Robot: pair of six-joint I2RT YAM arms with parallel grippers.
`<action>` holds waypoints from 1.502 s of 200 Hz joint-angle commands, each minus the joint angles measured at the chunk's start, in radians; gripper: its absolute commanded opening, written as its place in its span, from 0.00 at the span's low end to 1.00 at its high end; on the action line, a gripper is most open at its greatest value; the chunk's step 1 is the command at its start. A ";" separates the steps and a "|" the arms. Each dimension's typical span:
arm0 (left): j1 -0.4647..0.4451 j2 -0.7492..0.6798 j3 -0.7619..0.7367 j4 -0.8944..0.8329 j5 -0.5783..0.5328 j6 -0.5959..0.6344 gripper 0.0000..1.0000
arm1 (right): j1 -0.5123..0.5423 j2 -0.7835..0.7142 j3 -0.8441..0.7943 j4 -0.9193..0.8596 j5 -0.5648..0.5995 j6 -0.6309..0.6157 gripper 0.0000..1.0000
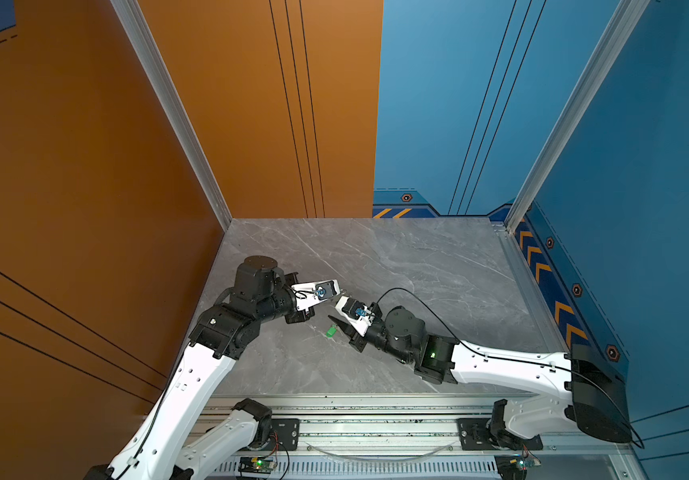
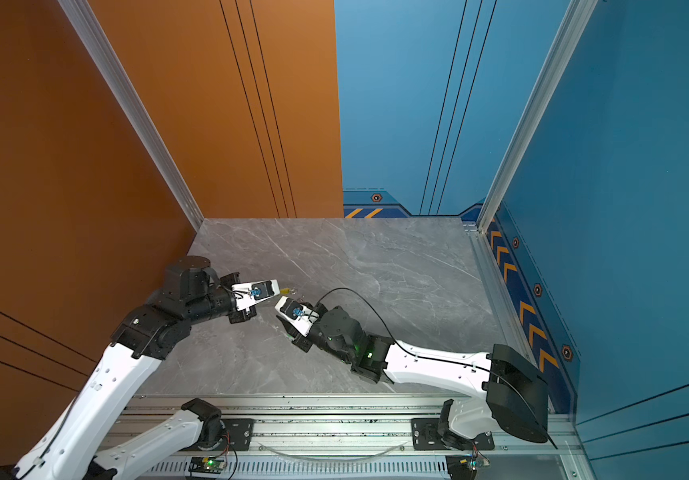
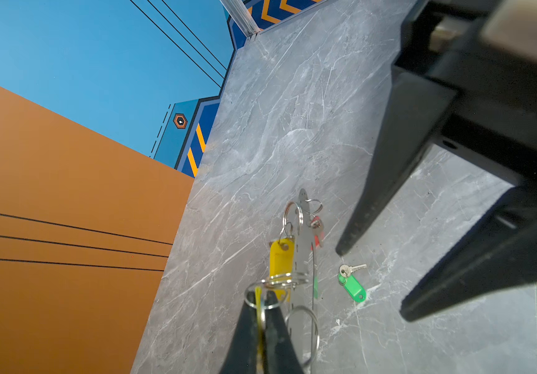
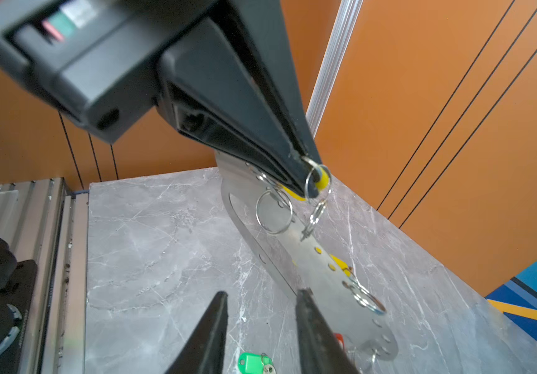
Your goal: Remove the keys from the keyring
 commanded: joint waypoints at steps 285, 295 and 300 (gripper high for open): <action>0.071 0.006 -0.001 0.061 0.025 -0.003 0.00 | -0.149 0.086 0.191 -0.066 -0.211 0.161 0.02; 0.081 0.006 -0.005 0.064 0.022 -0.003 0.00 | -0.148 0.084 0.190 -0.062 -0.212 0.159 0.01; 0.085 0.006 -0.008 0.067 0.020 -0.004 0.00 | -0.148 0.083 0.191 -0.058 -0.212 0.159 0.01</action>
